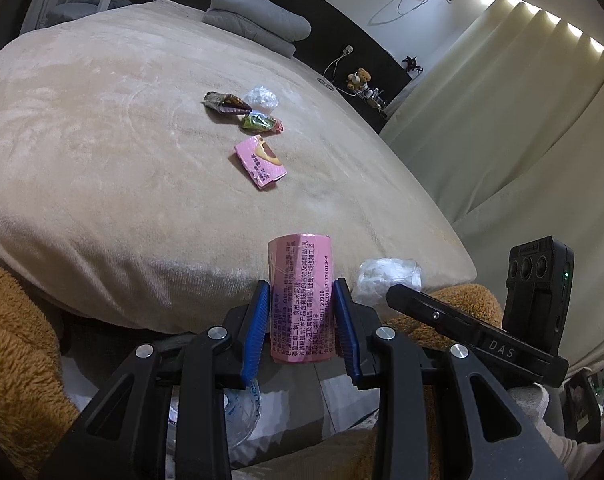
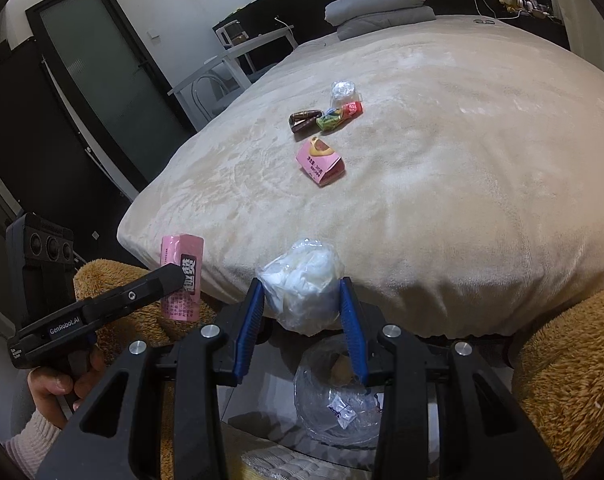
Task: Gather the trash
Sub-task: 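Carry the white bag and pink cylinder packet down to the clear bin, then open both tools over the bin to drop the bag and packet, then raise both tools back over the trash on the bed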
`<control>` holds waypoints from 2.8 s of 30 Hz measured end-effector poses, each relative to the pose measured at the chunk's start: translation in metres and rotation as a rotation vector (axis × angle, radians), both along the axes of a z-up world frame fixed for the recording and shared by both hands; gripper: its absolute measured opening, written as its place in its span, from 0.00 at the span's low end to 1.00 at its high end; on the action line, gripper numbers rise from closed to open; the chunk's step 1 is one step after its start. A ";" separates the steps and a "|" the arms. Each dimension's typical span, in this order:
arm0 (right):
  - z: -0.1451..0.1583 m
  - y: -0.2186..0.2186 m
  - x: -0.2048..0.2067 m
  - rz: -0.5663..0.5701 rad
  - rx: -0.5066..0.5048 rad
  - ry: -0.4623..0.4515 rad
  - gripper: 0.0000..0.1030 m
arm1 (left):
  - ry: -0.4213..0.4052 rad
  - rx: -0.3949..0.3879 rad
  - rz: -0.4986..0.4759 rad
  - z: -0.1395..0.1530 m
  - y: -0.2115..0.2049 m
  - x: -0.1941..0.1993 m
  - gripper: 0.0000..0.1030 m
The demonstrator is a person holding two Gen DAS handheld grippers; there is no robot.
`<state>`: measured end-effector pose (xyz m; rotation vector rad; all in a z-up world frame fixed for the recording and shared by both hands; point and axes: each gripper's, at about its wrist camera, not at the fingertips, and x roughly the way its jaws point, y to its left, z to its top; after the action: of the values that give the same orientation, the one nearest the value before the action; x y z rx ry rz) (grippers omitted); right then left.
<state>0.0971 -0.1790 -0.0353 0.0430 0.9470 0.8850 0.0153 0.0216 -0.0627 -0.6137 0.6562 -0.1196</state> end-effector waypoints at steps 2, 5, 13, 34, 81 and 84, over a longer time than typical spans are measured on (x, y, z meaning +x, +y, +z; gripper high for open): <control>-0.004 0.000 0.000 0.004 -0.003 0.017 0.38 | 0.019 0.002 -0.008 -0.005 -0.003 0.000 0.31; -0.012 0.002 0.001 0.009 -0.020 0.050 0.38 | 0.070 0.014 -0.011 -0.016 -0.008 0.005 0.31; -0.044 0.008 0.010 0.018 -0.090 0.191 0.38 | 0.227 0.001 -0.040 -0.050 -0.013 0.023 0.31; -0.131 0.020 0.037 -0.041 -0.271 0.561 0.38 | 0.648 -0.024 -0.124 -0.141 -0.017 0.058 0.31; -0.046 -0.006 0.026 -0.026 0.010 0.204 0.55 | 0.212 0.026 -0.020 -0.048 0.002 0.029 0.52; -0.030 -0.009 0.028 -0.017 0.032 0.139 0.55 | 0.146 0.067 -0.012 -0.030 0.005 0.028 0.52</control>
<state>0.1246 -0.1877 -0.0656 0.1416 1.0600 0.8897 0.0429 0.0261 -0.0930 -0.5570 0.8019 -0.0643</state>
